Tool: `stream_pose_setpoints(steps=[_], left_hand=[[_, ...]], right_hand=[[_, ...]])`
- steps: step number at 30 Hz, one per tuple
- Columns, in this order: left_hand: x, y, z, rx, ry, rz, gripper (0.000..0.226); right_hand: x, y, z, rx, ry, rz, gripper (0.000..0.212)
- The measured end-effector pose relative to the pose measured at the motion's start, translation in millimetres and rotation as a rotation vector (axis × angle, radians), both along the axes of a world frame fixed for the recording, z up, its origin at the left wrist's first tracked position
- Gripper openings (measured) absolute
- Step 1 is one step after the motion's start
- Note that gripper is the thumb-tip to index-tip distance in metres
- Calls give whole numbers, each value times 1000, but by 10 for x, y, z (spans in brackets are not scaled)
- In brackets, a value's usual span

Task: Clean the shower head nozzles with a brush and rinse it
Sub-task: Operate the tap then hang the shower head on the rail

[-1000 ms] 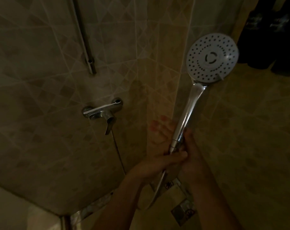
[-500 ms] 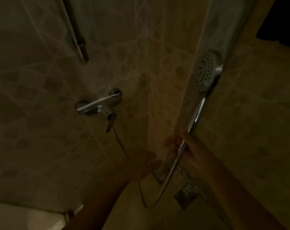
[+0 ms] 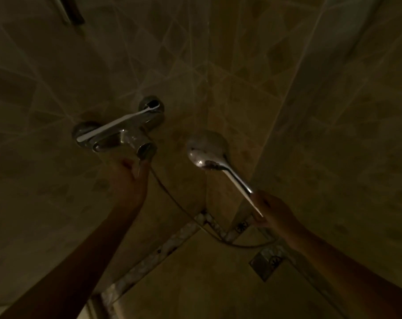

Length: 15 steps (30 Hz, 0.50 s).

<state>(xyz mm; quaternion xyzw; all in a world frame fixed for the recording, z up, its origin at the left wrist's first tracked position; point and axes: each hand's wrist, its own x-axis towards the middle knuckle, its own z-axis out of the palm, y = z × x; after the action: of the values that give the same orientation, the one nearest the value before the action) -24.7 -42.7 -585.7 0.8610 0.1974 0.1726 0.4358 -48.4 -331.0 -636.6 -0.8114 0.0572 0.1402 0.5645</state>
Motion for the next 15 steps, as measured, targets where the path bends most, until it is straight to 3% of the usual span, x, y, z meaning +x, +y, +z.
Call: stream_pose_setpoints(steps=[3, 7, 15], left_hand=[[65, 4, -31, -20, -22, -161, 34], [199, 16, -188, -167, -56, -194, 30], [203, 8, -195, -300, -21, -224, 47]], right_hand=[[-10, -61, -214, -90, 31, 114, 21], [31, -96, -525, -290, -123, 59, 18], [134, -278, -982, -485, -117, -2, 24]])
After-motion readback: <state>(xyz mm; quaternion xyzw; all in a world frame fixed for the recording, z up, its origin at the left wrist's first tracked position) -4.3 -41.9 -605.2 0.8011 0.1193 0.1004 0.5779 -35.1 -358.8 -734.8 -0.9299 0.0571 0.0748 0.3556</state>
